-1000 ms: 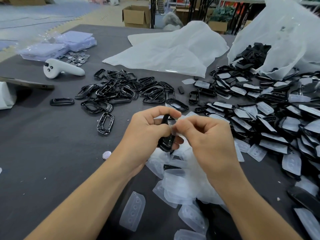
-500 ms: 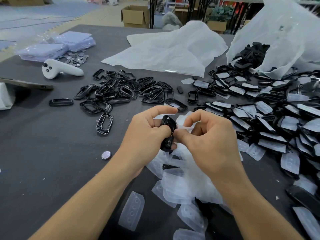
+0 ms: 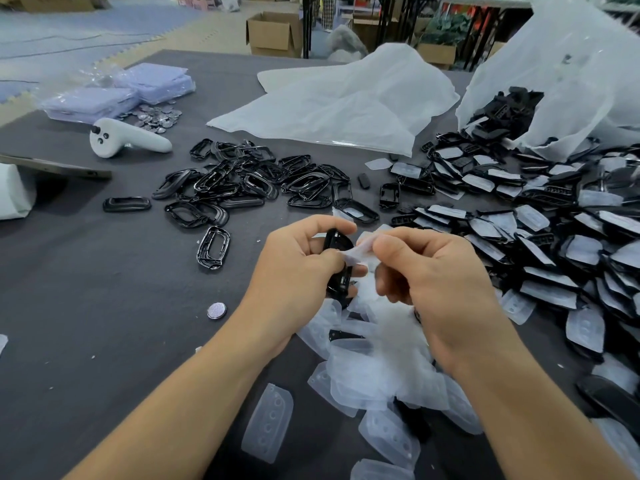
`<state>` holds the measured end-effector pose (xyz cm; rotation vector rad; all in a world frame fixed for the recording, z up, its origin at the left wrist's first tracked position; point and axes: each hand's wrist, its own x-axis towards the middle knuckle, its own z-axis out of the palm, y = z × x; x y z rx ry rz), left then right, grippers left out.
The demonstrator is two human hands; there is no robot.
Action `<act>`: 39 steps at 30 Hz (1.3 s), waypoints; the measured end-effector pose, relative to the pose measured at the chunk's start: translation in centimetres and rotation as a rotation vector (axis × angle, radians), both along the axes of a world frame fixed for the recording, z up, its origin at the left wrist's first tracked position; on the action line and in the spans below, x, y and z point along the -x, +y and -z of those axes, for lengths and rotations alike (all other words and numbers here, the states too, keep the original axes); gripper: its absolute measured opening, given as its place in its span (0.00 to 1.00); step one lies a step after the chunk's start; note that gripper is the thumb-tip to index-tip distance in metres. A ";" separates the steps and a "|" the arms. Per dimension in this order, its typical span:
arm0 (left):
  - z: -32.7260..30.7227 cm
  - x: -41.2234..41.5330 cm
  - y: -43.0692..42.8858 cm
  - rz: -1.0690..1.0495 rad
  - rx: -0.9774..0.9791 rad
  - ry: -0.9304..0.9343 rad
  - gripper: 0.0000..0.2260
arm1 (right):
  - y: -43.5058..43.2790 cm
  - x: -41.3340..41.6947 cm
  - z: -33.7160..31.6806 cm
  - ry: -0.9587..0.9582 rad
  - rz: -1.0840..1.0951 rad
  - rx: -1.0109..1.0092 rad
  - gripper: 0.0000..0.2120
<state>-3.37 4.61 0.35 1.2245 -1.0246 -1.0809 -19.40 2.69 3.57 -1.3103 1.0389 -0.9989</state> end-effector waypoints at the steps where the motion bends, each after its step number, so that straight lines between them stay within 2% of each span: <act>1: 0.0 0.0 0.0 -0.006 -0.007 0.004 0.18 | -0.1 0.0 0.1 0.017 0.029 0.011 0.11; 5: 0.0 0.1 0.0 -0.033 -0.019 0.007 0.19 | -0.4 0.3 0.2 0.029 0.173 0.071 0.06; 6: -0.1 0.2 0.0 -0.035 -0.014 0.011 0.19 | -0.5 0.4 0.4 0.090 0.230 0.121 0.06; 9: -0.4 0.4 0.2 -0.029 0.098 0.007 0.18 | -0.5 0.7 0.9 0.462 0.378 0.347 0.05; 11: -0.8 0.5 0.6 0.012 0.195 -0.010 0.16 | -0.2 0.4 1.1 0.541 0.345 0.351 0.06; 12: -1.0 0.6 0.7 0.033 0.219 -0.026 0.16 | -0.2 0.1 1.2 0.472 0.298 0.273 0.07; 15: -1.0 0.4 0.5 0.009 0.218 -0.061 0.18 | -0.3 -0.6 0.8 -0.020 0.128 -0.106 0.14; 17: -1.2 -0.1 0.3 -0.025 0.191 0.009 0.19 | -0.4 -0.5 0.5 -0.259 0.043 -0.296 0.13; 18: -1.3 -0.3 0.2 -0.026 0.174 0.064 0.18 | -0.5 -0.4 0.4 -0.317 0.006 -0.339 0.10; 20: -1.5 -0.4 0.1 0.014 0.128 0.159 0.17 | -0.6 -0.2 0.5 -0.281 -0.048 -0.333 0.10; 22: -1.6 -0.4 0.2 0.079 0.079 0.221 0.17 | -0.6 -0.1 0.6 -0.151 -0.061 -0.272 0.11; 24: -1.6 -0.3 0.3 0.121 0.049 0.289 0.18 | -0.5 -0.1 0.6 -0.067 -0.042 -0.196 0.06; 26: -1.6 -0.4 0.3 0.113 0.037 0.314 0.18 | -0.6 0.1 0.7 -0.039 0.005 -0.126 0.07; 30: -1.1 -0.3 0.1 0.000 -0.023 0.264 0.20 | -0.8 0.3 0.3 -0.072 0.045 -0.082 0.10; 34: -0.5 0.4 0.0 -0.071 -0.022 0.084 0.18 | -0.4 0.3 0.0 -0.124 -0.089 -0.112 0.14; 36: -0.5 0.9 0.2 -0.021 -0.001 0.073 0.17 | 0.0 -0.1 0.2 -0.089 -0.105 -0.108 0.15; 39: -0.6 1.4 0.5 0.026 -0.018 0.081 0.15 | 0.1 -0.7 0.8 0.069 0.049 0.007 0.13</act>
